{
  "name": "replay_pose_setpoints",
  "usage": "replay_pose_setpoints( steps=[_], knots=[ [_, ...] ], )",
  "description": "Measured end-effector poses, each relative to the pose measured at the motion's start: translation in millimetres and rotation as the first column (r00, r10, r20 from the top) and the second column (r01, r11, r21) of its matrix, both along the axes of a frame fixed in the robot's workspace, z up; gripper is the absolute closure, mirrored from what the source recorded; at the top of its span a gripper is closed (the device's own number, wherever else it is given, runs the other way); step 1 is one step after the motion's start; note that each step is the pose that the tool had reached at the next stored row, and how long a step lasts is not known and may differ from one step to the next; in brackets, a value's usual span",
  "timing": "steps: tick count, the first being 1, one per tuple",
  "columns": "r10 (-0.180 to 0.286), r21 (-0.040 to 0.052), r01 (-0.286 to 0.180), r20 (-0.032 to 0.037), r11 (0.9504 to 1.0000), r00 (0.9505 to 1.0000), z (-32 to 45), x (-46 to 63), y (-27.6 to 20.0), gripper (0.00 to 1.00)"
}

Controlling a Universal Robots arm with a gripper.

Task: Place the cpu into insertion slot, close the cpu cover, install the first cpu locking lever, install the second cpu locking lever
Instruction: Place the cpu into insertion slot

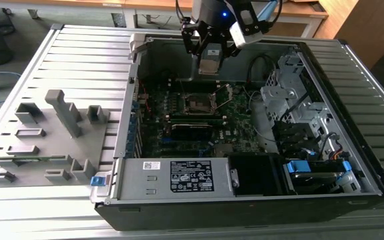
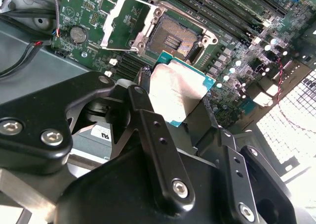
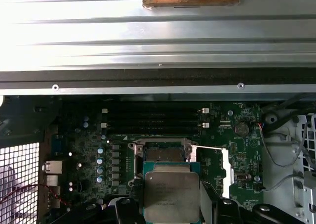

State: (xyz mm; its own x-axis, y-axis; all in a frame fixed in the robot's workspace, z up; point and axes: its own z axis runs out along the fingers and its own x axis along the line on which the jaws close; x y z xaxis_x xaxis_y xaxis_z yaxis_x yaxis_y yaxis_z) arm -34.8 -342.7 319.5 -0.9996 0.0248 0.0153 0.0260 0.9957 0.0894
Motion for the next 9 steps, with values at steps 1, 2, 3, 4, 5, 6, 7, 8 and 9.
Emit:
replay_pose_setpoints(
  steps=[1,2,3,4,5,6,7,8,9],
  knots=[
    [0.0,0.0001,0.0,0.0,1.0,1.0,0.0,0.0,0.0,0.46],
    [0.0,0.0,0.0,0.0,1.0,1.0,0.0,0.0,0.0,0.46],
    [0.0,0.0001,0.0,0.0,1.0,1.0,-0.1,0.0,0.0,0.46],
    [0.0,0.0002,0.0,0.0001,1.0,1.0,-0.4,0.0,0.0,0.46],
    [0.0,0.0004,0.0,0.0002,1.0,1.0,-0.8,0.0,0.0,0.46],
    [0.0,0.0002,0.0,0.0001,1.0,1.0,-1.1,0.0,0.0,0.46],
    [0.0,0.0,0.0,0.0,1.0,1.0,-1.3,0.0,0.0,0.46],
    [0.0,-0.0001,0.0,0.0,1.0,1.0,-1.3,0.0,0.0,0.46],
    [0.0,0.0,0.0,0.0,1.0,1.0,-1.5,0.0,0.0,0.46]
  ],
)
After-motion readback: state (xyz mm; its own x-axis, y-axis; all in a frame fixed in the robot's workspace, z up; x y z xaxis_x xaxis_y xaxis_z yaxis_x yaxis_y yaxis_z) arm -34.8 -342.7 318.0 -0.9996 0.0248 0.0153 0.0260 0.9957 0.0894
